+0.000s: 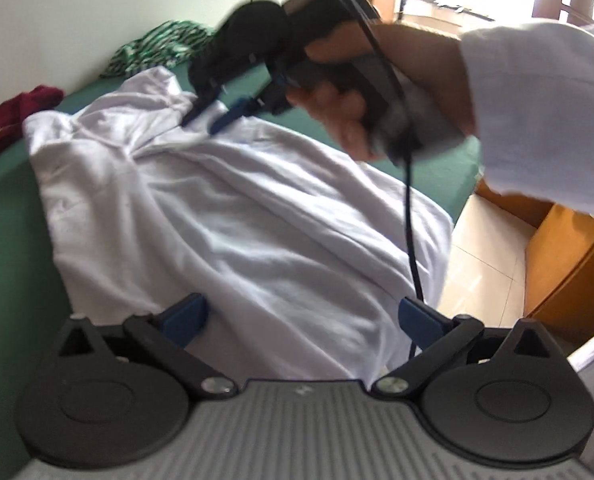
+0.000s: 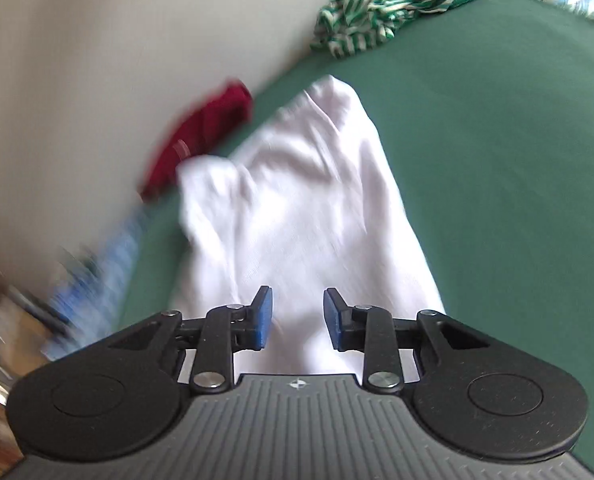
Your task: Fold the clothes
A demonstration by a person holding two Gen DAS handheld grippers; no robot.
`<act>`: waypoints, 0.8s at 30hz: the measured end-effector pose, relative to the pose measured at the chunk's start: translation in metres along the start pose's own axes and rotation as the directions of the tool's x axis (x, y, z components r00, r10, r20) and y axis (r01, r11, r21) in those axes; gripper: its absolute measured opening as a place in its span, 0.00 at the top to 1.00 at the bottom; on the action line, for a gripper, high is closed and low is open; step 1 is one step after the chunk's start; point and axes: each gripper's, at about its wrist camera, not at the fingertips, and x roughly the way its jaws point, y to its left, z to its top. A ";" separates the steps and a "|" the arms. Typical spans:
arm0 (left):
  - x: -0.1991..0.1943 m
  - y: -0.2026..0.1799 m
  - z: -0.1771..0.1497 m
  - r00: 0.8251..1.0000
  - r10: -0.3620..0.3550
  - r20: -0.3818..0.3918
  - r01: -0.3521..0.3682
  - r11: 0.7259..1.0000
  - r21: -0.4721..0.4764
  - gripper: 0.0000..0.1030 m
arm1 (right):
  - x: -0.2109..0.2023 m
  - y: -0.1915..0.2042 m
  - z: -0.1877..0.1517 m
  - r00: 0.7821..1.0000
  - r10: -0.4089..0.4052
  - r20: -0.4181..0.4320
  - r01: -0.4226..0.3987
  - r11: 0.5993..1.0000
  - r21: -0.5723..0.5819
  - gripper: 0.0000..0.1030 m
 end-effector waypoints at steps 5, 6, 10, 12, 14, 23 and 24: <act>-0.009 -0.020 -0.013 0.998 -0.064 0.029 0.061 0.995 0.077 0.02 | -0.064 -0.008 -0.056 0.999 -0.014 0.034 0.012 0.999 0.044 0.74; -0.011 -0.024 -0.016 0.997 -0.065 0.032 0.062 0.994 0.087 0.02 | -0.076 -0.007 -0.068 1.000 -0.008 0.030 0.008 1.000 0.025 0.74; -0.018 -0.036 -0.023 0.998 -0.053 0.036 0.049 0.993 0.103 0.02 | -0.098 -0.012 -0.103 0.998 0.025 0.054 -0.027 0.999 0.031 0.76; -0.020 -0.038 -0.024 0.998 -0.042 0.035 0.039 0.996 0.081 0.02 | -0.107 -0.016 -0.120 0.997 0.043 0.070 -0.046 0.998 0.041 0.76; -0.020 -0.041 -0.024 0.999 -0.023 0.035 0.021 0.998 0.057 0.02 | -0.116 -0.019 -0.137 0.994 0.060 0.086 -0.065 0.997 0.051 0.76; -0.003 -0.076 -0.037 0.996 -0.010 -0.083 0.006 0.999 -0.045 0.05 | -0.114 -0.013 -0.170 1.000 0.018 -0.004 -0.019 0.970 -0.243 0.66; 0.005 -0.082 -0.045 0.992 -0.015 -0.125 0.007 0.998 -0.060 0.10 | -0.108 -0.020 -0.177 0.997 -0.011 -0.082 -0.009 0.970 -0.242 0.59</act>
